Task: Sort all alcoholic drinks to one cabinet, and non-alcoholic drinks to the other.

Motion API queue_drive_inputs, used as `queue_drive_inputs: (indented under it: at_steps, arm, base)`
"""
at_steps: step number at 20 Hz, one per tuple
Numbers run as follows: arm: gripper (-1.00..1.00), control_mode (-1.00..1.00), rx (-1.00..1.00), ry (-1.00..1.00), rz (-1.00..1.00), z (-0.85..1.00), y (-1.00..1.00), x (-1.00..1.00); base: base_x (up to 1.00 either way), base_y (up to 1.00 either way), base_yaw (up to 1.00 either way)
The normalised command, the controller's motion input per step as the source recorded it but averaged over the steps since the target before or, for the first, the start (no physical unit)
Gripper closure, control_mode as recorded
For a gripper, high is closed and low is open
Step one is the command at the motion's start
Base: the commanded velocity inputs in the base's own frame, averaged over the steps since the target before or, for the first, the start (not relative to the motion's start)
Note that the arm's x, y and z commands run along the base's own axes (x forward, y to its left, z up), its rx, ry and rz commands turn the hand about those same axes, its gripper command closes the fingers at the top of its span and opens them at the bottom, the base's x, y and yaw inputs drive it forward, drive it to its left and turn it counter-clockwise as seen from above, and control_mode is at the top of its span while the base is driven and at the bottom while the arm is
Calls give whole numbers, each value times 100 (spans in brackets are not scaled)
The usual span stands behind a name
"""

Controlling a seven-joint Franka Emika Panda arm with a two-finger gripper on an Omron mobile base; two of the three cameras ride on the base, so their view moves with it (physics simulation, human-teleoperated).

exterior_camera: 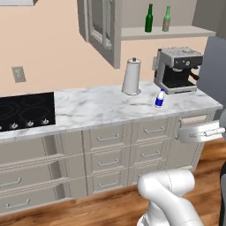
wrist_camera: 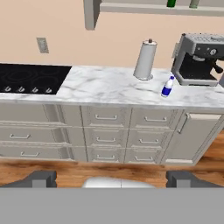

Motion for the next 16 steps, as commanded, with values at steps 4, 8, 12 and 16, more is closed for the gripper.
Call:
queue_drive_inputs:
  at_steps: [4, 8, 12, 16]
  arm:
    - [-100, 100, 0, 0, 0, 0, 0, 0]
    - [-100, 100, 0, 0, 0, 0, 0, 0]
    - [-100, 100, 0, 0, 0, 0, 0, 0]
    - [-100, 100, 0, 0, 0, 0, 0, 0]
  base:
    - [-1, -63, 0]
    - [4, -53, 0]
    - [26, -41, 0]
    - [37, -35, 0]
